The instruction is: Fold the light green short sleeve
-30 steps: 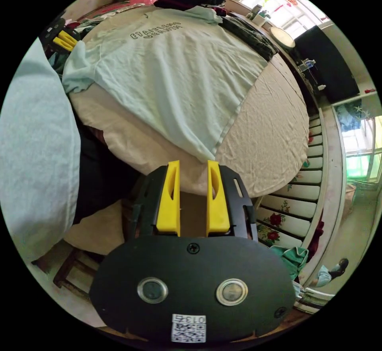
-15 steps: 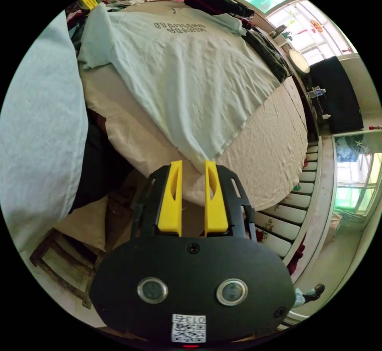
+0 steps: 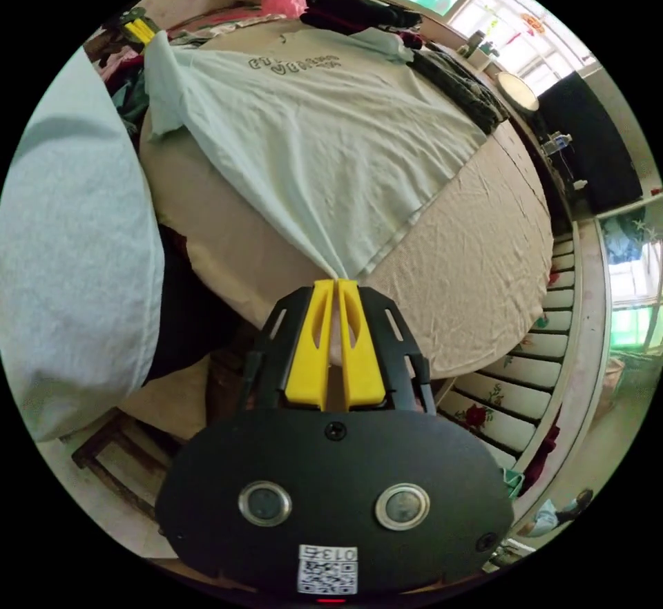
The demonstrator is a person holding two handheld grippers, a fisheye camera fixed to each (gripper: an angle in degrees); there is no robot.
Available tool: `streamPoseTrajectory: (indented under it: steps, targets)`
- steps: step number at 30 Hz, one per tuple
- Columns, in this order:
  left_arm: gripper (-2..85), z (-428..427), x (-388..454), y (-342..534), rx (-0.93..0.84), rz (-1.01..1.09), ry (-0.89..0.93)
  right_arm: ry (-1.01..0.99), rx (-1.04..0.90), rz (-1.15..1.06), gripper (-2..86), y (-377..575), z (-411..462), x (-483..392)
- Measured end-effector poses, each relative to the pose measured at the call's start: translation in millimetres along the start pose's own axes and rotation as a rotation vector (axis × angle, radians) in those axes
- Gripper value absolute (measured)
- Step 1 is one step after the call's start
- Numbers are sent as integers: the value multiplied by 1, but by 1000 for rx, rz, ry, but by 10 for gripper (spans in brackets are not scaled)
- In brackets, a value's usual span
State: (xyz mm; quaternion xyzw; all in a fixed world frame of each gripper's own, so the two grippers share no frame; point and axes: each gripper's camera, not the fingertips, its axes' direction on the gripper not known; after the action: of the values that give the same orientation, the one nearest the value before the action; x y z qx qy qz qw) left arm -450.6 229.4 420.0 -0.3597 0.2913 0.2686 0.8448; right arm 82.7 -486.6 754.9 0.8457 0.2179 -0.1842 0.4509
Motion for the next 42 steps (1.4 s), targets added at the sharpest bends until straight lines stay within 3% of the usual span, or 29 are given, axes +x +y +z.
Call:
streamPoseTrajectory:
  steps: [3, 7, 12, 24, 32, 36, 39, 42]
  targets:
    - [1, 4, -5, 1, -23, 6, 46, -66, -72, -9, 6, 4, 5, 5]
    - [0, 6, -11, 3, -44, -3, 84, -125, -25, 57, 5, 13, -10, 22]
    - [0, 16, -28, -6, -91, -8, 148, -182, -90, -23, 4, 11, -8, 39]
    - [8, 4, -118, -94, -149, -21, 162, -225, -38, -13, 10, -59, -5, 153]
    - [72, 36, -205, -123, -145, -363, 111, -216, -96, 189, 74, -97, 47, 211]
    - [90, 13, -195, -86, 14, -445, 105, -156, 91, 290, 94, -92, 12, 217]
    - [109, 4, -156, -61, 94, -355, 89, -260, 274, 108, 97, -111, -13, 179]
    - [129, 20, -111, -53, -7, -259, -14, -310, 304, -224, 105, -148, -19, 112]
